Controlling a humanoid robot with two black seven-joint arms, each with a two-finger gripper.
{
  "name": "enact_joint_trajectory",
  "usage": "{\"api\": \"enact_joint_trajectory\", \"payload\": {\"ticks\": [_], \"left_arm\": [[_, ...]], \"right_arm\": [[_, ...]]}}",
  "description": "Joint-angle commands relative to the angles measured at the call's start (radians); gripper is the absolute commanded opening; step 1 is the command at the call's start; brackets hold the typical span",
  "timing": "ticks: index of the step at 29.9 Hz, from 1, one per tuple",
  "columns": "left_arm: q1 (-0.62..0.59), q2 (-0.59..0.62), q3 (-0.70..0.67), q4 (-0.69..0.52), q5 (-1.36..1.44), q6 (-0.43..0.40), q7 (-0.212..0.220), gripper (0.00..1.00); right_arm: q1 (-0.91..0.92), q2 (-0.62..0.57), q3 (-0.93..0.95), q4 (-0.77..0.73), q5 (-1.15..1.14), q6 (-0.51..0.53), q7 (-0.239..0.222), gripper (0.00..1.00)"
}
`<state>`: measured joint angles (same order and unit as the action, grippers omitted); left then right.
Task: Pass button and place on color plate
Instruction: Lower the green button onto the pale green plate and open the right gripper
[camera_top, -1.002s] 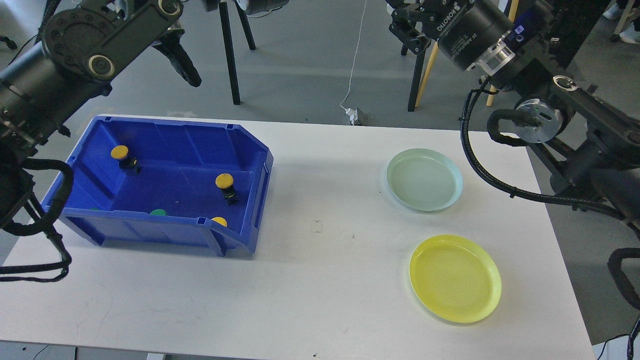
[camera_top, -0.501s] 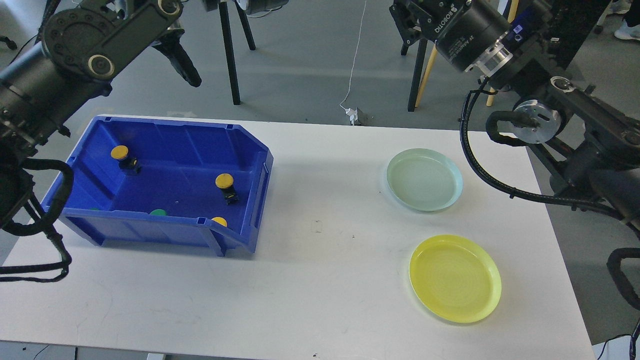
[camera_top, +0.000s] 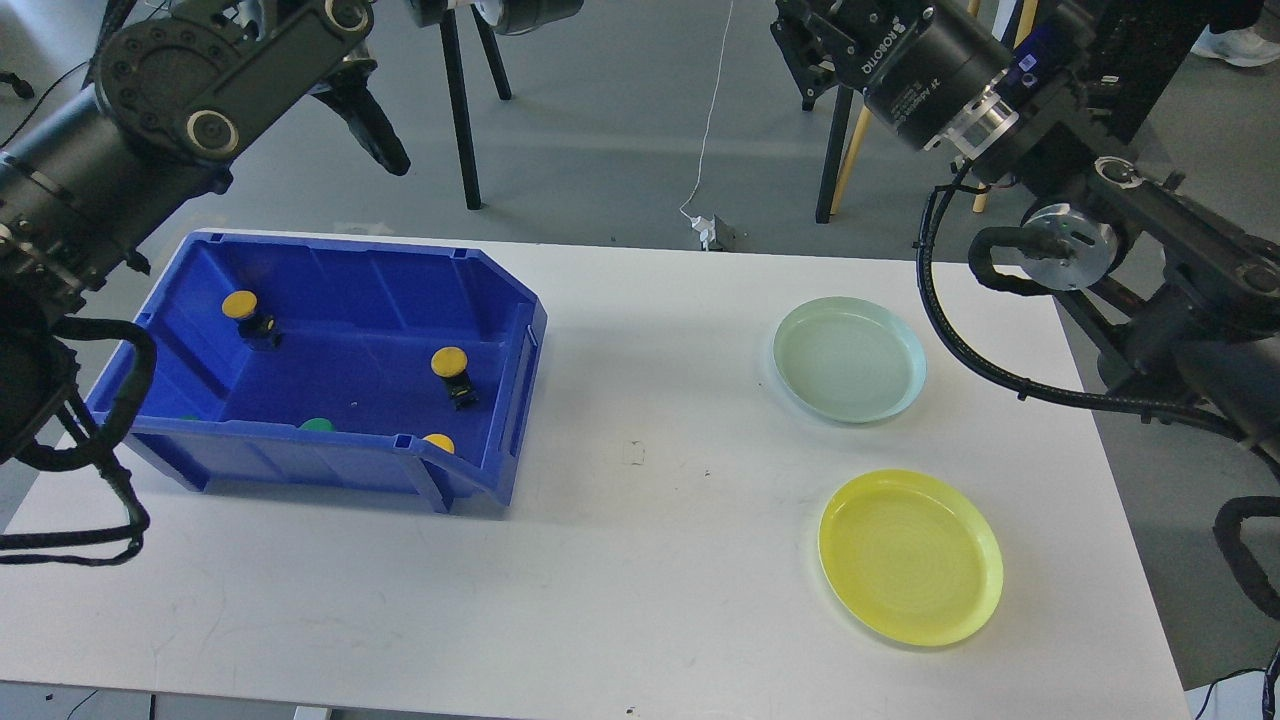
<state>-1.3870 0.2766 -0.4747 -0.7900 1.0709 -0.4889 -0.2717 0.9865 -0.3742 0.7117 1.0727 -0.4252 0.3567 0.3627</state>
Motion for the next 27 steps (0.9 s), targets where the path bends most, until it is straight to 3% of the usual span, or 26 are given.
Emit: {"api": "enact_joint_trajectory", "payload": {"ticks": [1, 8, 14, 20, 27], "left_arm": [[0.002, 0.006, 0.002, 0.002, 0.004, 0.0, 0.003, 0.99], [0.023, 0.094, 0.004, 0.02, 0.012, 0.0, 0.002, 0.99], [0.054, 0.185, -0.007, 0.009, 0.012, 0.0, -0.021, 0.99], [0.054, 0.226, -0.015, 0.002, 0.009, 0.0, -0.073, 0.99], [0.057, 0.236, 0.002, 0.002, 0.011, 0.0, -0.072, 0.99]], "right_arm": [[0.001, -0.006, 0.005, -0.037, 0.0, -0.008, -0.005, 0.13], [-0.012, -0.095, -0.015, -0.125, 0.0, -0.019, -0.025, 0.13], [-0.112, -0.124, -0.259, -0.22, -0.001, -0.05, -0.021, 0.14], [-0.206, -0.066, -0.362, -0.405, -0.003, -0.053, -0.021, 0.15], [-0.229, 0.066, -0.457, -0.621, 0.002, -0.056, -0.018, 0.22]]}}
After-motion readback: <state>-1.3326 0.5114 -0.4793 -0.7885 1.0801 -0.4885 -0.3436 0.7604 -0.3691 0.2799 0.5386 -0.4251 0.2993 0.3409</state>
